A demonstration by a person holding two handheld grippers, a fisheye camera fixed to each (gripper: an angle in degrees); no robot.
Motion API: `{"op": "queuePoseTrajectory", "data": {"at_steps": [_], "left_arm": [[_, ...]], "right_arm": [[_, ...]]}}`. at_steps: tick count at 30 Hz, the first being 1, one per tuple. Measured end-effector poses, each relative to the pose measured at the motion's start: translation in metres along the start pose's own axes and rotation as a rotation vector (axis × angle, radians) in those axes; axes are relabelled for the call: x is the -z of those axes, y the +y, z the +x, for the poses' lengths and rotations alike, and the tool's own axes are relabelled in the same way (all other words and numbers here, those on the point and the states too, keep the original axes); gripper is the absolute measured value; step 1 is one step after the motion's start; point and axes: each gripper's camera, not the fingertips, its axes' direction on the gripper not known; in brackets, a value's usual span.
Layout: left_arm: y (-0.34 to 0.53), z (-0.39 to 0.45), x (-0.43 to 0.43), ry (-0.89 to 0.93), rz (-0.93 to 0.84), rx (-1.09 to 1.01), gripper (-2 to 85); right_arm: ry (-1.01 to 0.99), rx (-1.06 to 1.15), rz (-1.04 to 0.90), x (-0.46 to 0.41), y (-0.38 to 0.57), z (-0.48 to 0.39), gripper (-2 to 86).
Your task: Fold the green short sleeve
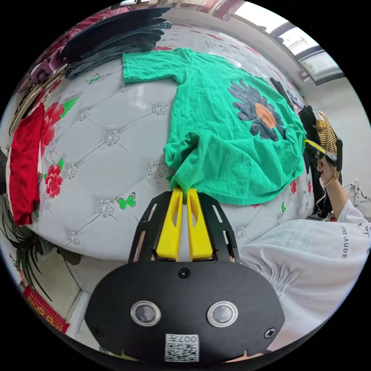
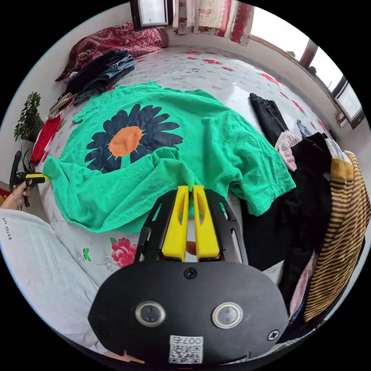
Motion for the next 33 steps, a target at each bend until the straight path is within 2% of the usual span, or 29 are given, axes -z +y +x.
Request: {"op": "queuePoseTrajectory", "data": {"at_steps": [3,8,9,11,12,15,20,22,27,33], "left_arm": [[0.024,-0.005,0.029,0.085,0.054,-0.012,-0.8],[0.073,-0.012,0.101,0.415,0.228,-0.070,-0.9],[0.079,-0.014,0.109,0.431,0.253,-0.073,-0.9],[0.103,-0.028,0.130,0.487,0.325,-0.031,-0.9],[0.109,-0.033,0.132,0.503,0.333,-0.007,-0.8],[0.126,-0.061,0.111,0.502,0.281,0.170,-0.7],[0.114,-0.077,0.034,0.500,0.175,0.456,0.8],[0.103,-0.073,0.022,0.489,0.173,0.461,3.0],[0.084,-0.042,0.033,0.344,0.198,0.325,6.1],[0.121,-0.035,0.051,0.279,0.218,0.300,9.7]], "right_arm": [[-0.065,-0.089,0.134,0.059,0.042,0.013,0.4],[-0.180,-0.193,0.365,0.179,0.120,0.028,0.0],[-0.193,-0.199,0.415,0.208,0.139,0.030,-0.1],[-0.189,-0.203,0.405,0.235,0.161,0.033,-0.1],[-0.152,-0.213,0.340,0.239,0.172,0.035,-0.1],[-0.124,-0.253,0.073,0.200,0.189,0.048,-0.1],[-0.170,-0.306,-0.056,0.108,0.187,0.059,-0.2],[-0.196,-0.310,-0.067,0.083,0.177,0.062,-0.2],[-0.181,-0.277,-0.072,0.053,0.145,0.071,-0.1],[-0.216,-0.271,-0.073,0.037,0.156,0.092,-0.1]]}}
